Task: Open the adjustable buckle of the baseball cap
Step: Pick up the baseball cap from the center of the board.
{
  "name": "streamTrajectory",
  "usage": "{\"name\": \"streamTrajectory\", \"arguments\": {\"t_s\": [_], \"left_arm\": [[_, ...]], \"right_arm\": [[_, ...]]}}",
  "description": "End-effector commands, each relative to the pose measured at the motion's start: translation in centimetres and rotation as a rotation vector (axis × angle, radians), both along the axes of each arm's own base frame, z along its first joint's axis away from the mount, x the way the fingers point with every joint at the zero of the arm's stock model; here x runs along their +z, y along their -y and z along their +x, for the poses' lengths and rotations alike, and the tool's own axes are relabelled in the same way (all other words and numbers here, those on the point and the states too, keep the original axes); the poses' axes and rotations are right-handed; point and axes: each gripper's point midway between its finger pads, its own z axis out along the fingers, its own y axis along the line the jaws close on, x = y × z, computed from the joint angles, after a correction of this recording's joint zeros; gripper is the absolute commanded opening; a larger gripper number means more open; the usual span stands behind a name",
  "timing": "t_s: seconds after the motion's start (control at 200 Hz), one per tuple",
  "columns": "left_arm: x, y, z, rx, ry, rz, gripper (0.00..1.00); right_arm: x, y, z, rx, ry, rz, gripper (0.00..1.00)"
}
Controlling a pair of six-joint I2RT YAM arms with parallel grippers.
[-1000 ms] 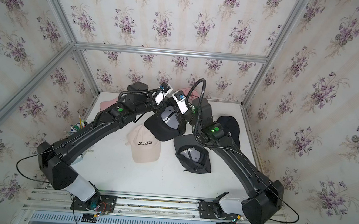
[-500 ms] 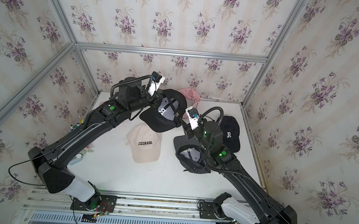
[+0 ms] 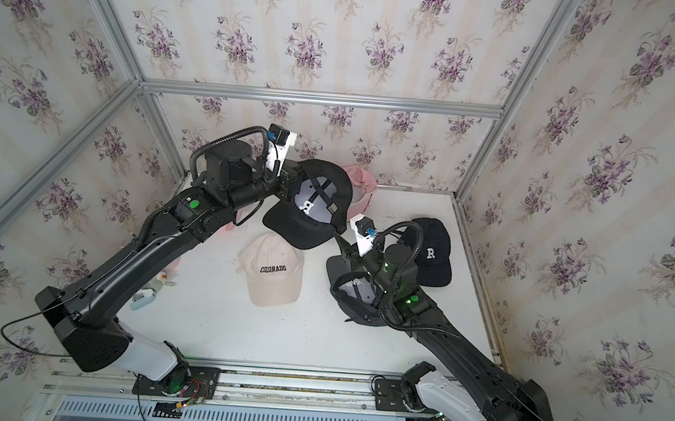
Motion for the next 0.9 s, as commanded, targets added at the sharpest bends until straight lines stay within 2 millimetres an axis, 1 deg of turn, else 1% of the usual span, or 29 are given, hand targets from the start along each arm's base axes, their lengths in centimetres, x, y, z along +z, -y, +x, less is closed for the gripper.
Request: {"name": "streamTrajectory", "arguments": {"t_s": [0.0,0.23,0.38,0.43,0.535,0.749,0.819,0.894], "left_arm": [[0.9,0.0,-0.4,-0.008,0.010,-0.043,0.00],[1.0,-0.3,-0.7,-0.001,0.007,-0.062,0.00],[1.2,-0.5,-0.7,0.007,0.007,-0.074,0.00],[1.2,-0.5,-0.8,0.004,0.008,-0.075,0.00],[1.0,-0.5,-0.8,0.004,0.002,-0.075,0.00],[0.3,-0.9,-0.7,0.016,-0.022,-0.091,0.00],[-0.3,-1.0,-0.7,0.018,-0.036,-0.081,0.10],[-1.4,-0.9,-0.7,0.012,-0.060,-0.063,0.24]], "right_arm": [[2.3,-0.3,0.2,0.009,0.057,0.096,0.53],[2.5,-1.5,0.8,0.047,0.052,0.124,0.43],[2.3,-2.2,1.2,0.069,0.032,0.126,0.40],[2.3,-2.2,1.2,0.067,0.032,0.129,0.36],[2.9,-1.7,1.2,0.047,0.050,0.149,0.21],[3.6,-0.5,1.0,-0.005,0.083,0.159,0.07],[4.3,-0.1,0.8,-0.021,0.101,0.163,0.03],[4.9,0.4,1.2,-0.057,0.100,0.157,0.00]]}}
